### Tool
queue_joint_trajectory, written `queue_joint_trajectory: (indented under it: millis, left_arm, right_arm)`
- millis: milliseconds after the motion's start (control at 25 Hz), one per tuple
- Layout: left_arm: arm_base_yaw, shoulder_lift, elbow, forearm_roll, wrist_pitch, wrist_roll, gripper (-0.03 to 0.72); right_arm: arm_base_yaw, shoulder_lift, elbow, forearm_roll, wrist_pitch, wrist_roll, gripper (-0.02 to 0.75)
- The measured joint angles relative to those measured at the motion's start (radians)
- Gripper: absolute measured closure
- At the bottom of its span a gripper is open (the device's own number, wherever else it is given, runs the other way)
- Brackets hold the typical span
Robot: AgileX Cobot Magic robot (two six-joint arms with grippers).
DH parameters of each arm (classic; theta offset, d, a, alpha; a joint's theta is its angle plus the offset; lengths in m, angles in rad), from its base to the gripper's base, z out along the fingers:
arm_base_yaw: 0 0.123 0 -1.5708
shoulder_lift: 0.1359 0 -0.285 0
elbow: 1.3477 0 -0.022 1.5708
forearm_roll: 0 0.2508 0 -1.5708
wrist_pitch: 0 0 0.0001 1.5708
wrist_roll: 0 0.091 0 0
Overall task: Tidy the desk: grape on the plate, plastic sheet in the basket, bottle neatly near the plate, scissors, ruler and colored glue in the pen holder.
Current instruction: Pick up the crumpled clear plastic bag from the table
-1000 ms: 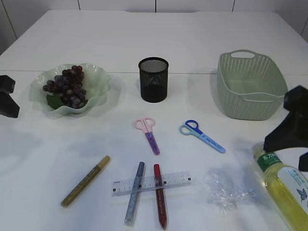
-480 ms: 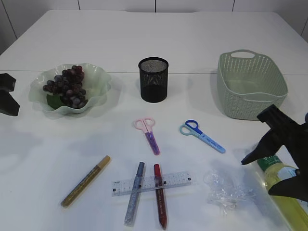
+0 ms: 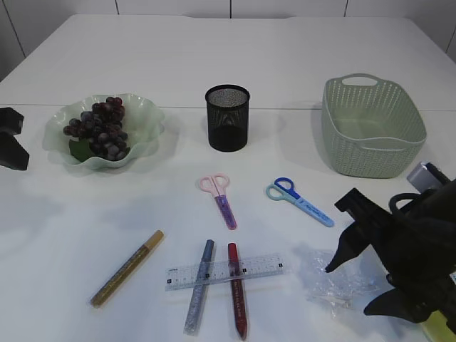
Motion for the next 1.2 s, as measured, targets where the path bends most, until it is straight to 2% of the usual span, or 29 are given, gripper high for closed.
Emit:
queue_joint_trajectory:
  millis: [120,280,400,640,1200]
  left_arm:
    - [0.0,0.0,0.0,0.0,0.0,0.0,0.38]
    - [0.0,0.0,0.0,0.0,0.0,0.0,0.38]
    - [0.0,0.0,0.0,0.0,-0.002,0.0,0.38]
    - [0.0,0.0,0.0,0.008,-0.005,0.0,0.38]
    - [0.0,0.0,0.0,0.025,-0.016,0.0,0.38]
  right_arm:
    - [0.002,0.039,0.0,0.0,-0.031,0.005,0.24]
    - [0.002,0.042,0.0,-0.007,-0.085,0.008,0.166]
    - [0.002,0.059,0.0,-0.042,-0.095,0.05,0.143]
    - [0.002,0.119,0.0,-0.152,-0.095,0.174,0.14]
    - [0.002,0.245,0.0,-0.136,-0.222,0.21,0.143]
